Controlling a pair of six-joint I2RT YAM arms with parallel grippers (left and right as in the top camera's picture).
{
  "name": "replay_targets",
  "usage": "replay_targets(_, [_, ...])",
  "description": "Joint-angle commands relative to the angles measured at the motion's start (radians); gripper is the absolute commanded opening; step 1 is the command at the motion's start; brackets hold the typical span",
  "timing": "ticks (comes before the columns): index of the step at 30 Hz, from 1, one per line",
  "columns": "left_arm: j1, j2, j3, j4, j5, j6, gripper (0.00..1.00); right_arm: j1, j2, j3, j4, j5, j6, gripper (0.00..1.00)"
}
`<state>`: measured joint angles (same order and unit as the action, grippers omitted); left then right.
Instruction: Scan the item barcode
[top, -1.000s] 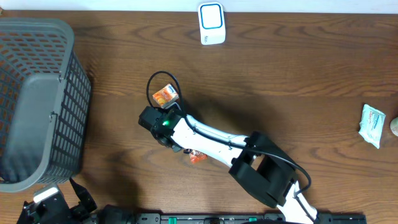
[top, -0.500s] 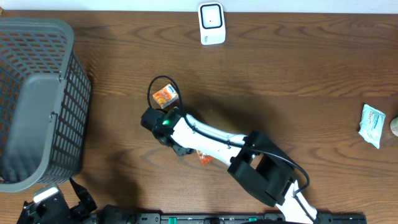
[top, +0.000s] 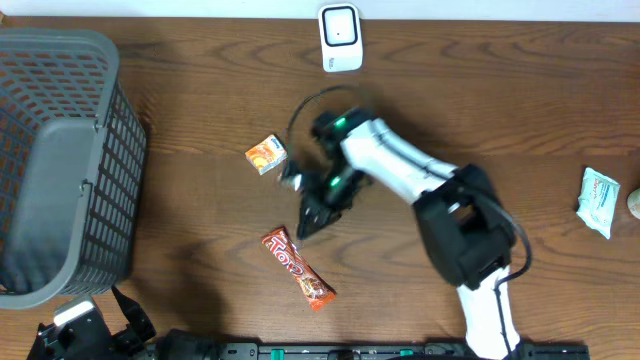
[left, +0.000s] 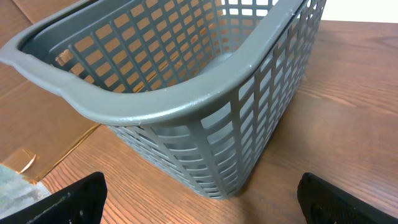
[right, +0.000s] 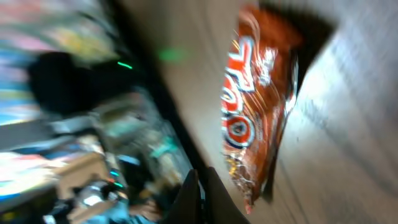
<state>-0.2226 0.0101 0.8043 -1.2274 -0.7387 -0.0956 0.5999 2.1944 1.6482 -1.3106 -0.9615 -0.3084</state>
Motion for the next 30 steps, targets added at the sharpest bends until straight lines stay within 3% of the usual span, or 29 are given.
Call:
replay_targets(1, [0.003, -0.007, 0.001, 0.0, -0.005, 0.013, 0.98, -0.067, -0.016, 0.002, 0.0, -0.187, -0.131, 0.01])
replay_targets(2, [0.003, -0.007, 0.001, 0.0, -0.005, 0.013, 0.98, -0.082, -0.016, 0.0, 0.001, -0.136, -0.127, 0.12])
replay_targets(3, [0.003, -0.007, 0.001, 0.0, -0.005, 0.013, 0.98, -0.09, -0.016, 0.0, 0.001, -0.095, -0.108, 0.61])
replay_targets(4, [0.003, -0.007, 0.001, 0.0, -0.005, 0.013, 0.98, -0.092, -0.016, 0.0, -0.001, -0.072, -0.085, 0.99])
replay_targets(13, [0.003, -0.007, 0.001, 0.0, -0.005, 0.013, 0.98, 0.021, -0.029, 0.0, -0.017, 0.05, -0.042, 0.99])
replay_targets(19, [0.003, -0.007, 0.001, 0.0, -0.005, 0.013, 0.98, 0.188, -0.028, -0.024, 0.064, 0.506, 0.276, 0.99])
replay_targets(21, [0.003, -0.007, 0.001, 0.0, -0.005, 0.013, 0.98, 0.253, -0.028, -0.024, 0.076, 0.596, 0.324, 0.99])
replay_targets(30, [0.003, -0.007, 0.001, 0.0, -0.005, 0.013, 0.98, 0.356, -0.023, -0.032, 0.127, 0.697, 0.48, 0.99])
